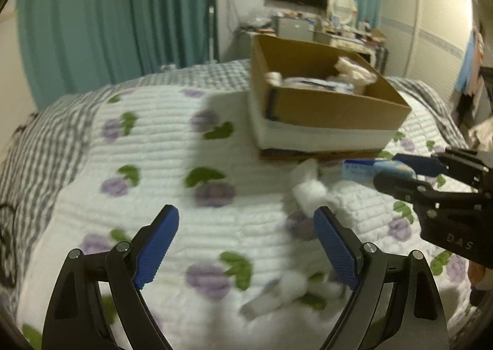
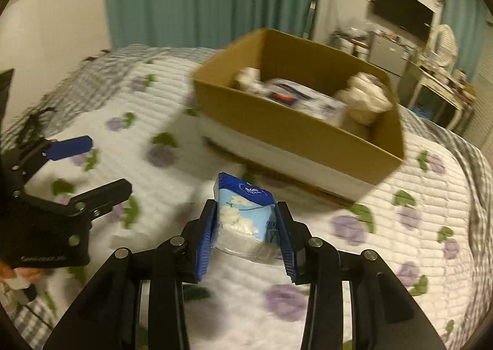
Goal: Organize soft objects
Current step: 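Grasp the blue-and-white tissue pack with the right tool while the left tool grasps a white sock, then carry the tissue pack and sock into the box and release both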
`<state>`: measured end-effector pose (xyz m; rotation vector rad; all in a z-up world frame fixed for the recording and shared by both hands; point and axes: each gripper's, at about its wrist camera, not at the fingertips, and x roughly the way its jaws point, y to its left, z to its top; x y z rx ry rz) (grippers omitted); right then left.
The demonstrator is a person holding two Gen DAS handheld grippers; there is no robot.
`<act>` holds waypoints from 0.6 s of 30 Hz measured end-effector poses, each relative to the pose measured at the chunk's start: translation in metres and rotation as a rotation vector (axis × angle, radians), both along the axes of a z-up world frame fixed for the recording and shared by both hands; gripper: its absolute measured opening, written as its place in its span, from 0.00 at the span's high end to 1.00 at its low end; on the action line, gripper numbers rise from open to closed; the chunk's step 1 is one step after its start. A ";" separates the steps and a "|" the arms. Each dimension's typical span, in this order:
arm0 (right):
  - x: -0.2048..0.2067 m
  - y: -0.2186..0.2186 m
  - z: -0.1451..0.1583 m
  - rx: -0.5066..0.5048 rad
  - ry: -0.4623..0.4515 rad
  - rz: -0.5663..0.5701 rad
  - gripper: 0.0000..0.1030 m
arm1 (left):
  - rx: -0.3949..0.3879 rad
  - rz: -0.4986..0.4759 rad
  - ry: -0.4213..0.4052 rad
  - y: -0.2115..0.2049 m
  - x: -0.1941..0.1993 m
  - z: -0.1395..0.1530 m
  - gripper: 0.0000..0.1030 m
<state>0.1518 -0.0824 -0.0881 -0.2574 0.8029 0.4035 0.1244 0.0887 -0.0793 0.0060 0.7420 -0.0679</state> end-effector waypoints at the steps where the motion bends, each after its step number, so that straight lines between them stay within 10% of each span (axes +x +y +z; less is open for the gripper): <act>1: 0.005 -0.006 -0.003 -0.005 0.004 -0.020 0.63 | 0.010 -0.013 0.001 -0.007 0.004 -0.001 0.13; 9: 0.029 -0.046 -0.023 -0.017 0.021 -0.092 0.63 | -0.006 -0.122 0.077 -0.059 0.055 -0.034 0.16; 18: 0.034 -0.060 -0.025 0.009 0.016 -0.099 0.63 | -0.034 -0.169 0.191 -0.074 0.085 -0.067 0.67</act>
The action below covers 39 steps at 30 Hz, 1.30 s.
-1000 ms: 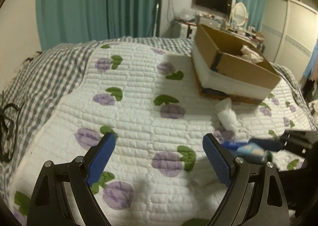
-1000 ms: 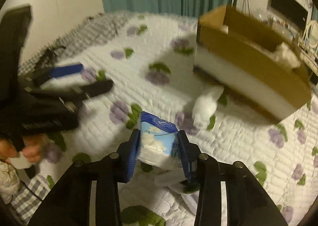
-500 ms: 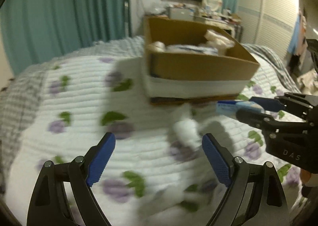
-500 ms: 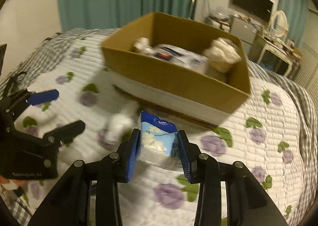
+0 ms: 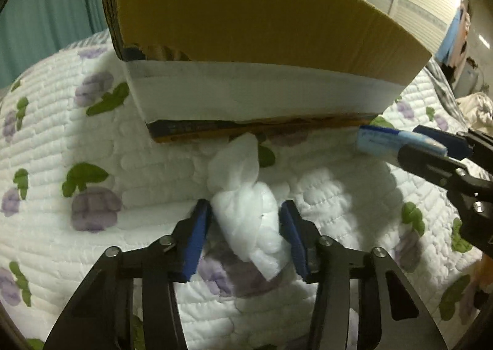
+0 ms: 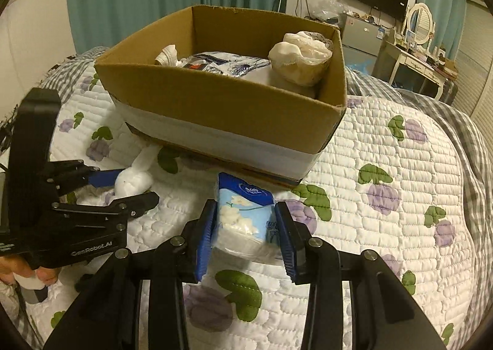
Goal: Organize soft objects
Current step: 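Carry the tissue pack and sock into the box and release both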
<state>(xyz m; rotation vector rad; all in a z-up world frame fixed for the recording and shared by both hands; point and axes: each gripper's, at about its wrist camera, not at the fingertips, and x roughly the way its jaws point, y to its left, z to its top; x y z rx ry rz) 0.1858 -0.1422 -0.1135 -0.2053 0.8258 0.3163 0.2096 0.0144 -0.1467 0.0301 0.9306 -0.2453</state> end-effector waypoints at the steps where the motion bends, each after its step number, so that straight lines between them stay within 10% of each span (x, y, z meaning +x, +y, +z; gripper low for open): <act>1: -0.001 0.000 0.002 0.002 -0.005 -0.001 0.63 | -0.003 0.000 0.009 0.000 0.001 -0.002 0.68; 8: -0.020 0.003 0.037 0.029 -0.067 0.005 0.64 | 0.001 -0.005 -0.025 0.001 -0.020 0.023 0.68; 26: -0.031 0.021 0.200 0.062 -0.360 -0.014 0.64 | -0.007 -0.006 -0.312 0.006 -0.055 0.199 0.68; 39: 0.099 0.046 0.155 0.079 -0.282 -0.070 0.64 | 0.005 0.015 -0.297 -0.001 0.068 0.184 0.68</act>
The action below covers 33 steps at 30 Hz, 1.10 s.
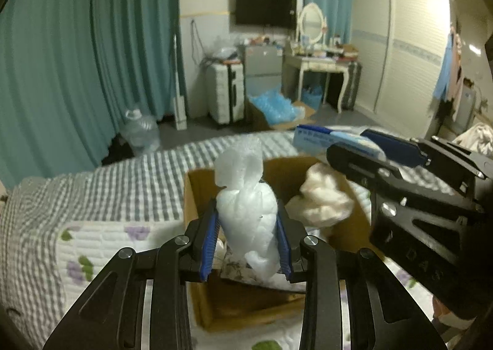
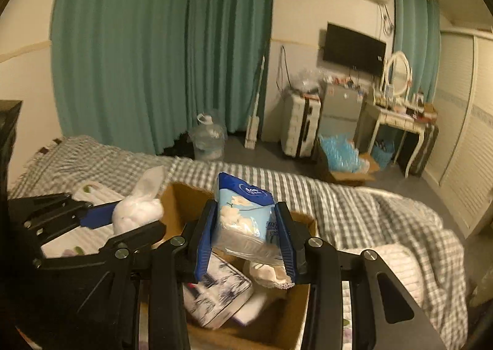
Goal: Organize soft objects
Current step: 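Carry the tissue pack and sock into the box and release both, then grasp the green-tied sock bundle with the right tool while the left tool grasps a white sock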
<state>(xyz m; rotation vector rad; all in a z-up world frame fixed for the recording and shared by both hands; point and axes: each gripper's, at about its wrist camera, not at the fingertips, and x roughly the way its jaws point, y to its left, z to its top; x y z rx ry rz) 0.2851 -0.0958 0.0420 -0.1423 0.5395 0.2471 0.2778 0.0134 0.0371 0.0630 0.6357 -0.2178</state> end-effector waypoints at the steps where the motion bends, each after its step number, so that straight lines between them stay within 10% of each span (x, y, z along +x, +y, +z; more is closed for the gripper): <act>1: 0.009 -0.002 -0.009 0.004 0.018 -0.007 0.64 | 0.005 0.004 0.015 -0.001 0.009 -0.011 0.68; 6: 0.048 -0.023 -0.049 0.078 0.128 -0.048 0.56 | 0.057 0.007 0.050 -0.009 0.029 -0.056 0.64; 9: 0.052 -0.034 -0.056 0.092 0.119 -0.065 0.34 | 0.111 0.019 0.051 -0.016 0.035 -0.070 0.27; 13: 0.042 -0.045 -0.043 0.080 0.081 -0.077 0.27 | 0.091 0.073 0.045 -0.012 0.038 -0.070 0.23; 26: -0.088 -0.045 0.101 -0.003 -0.095 0.003 0.09 | 0.015 0.172 -0.169 0.026 -0.067 0.056 0.08; 33: -0.170 -0.025 0.110 -0.049 -0.081 0.029 0.07 | -0.050 0.198 -0.242 0.065 -0.153 0.103 0.08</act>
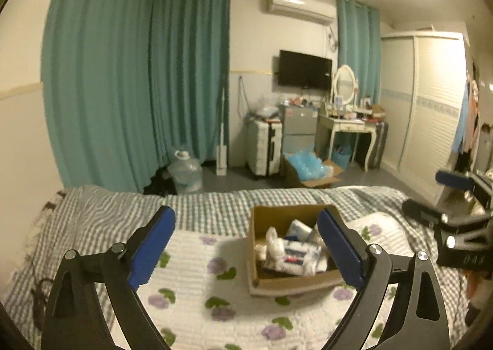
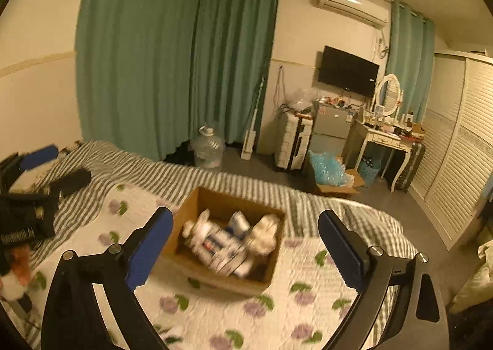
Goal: Organize soft objects
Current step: 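Grasp the green-tied sock bundle with the right tool while the left tool grasps a white sock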
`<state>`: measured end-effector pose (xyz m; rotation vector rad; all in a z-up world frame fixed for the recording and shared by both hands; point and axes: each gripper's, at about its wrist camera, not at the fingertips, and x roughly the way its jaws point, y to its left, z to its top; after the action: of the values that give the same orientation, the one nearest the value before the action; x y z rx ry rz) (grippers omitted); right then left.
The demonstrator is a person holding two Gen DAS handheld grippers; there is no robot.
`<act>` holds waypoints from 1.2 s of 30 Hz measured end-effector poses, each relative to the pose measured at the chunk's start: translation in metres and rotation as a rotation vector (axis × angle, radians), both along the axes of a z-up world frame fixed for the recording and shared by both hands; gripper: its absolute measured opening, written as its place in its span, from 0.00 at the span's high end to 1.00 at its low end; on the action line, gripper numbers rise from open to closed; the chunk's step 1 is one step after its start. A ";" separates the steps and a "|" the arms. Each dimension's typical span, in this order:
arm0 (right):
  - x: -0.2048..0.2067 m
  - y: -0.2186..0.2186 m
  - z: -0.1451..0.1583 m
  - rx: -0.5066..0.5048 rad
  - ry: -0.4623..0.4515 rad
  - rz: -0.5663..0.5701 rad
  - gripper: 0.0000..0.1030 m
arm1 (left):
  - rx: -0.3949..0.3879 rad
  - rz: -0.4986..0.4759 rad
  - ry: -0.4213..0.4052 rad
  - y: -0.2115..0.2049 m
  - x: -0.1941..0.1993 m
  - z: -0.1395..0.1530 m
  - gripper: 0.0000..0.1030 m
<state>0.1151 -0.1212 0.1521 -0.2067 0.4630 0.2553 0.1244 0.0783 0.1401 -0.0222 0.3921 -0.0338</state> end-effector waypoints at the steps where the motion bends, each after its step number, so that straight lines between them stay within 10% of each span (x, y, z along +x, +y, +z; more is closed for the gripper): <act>1: -0.010 0.004 -0.005 -0.008 -0.004 0.003 0.07 | -0.006 0.003 -0.001 0.004 -0.007 0.001 0.08; 9: -0.045 0.019 -0.062 0.033 0.064 0.045 0.07 | -0.026 0.011 0.045 0.030 -0.049 -0.034 0.08; 26: -0.023 0.053 -0.264 -0.108 0.432 0.190 0.08 | 0.003 0.088 0.330 0.019 -0.036 -0.215 0.08; 36: -0.011 0.057 -0.298 -0.079 0.539 0.229 0.63 | 0.063 0.030 0.410 0.012 -0.033 -0.251 0.08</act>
<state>0.1044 -0.0641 -0.1455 -0.2689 0.9867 0.5218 0.0918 0.0904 -0.1110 0.0279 0.8027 0.0133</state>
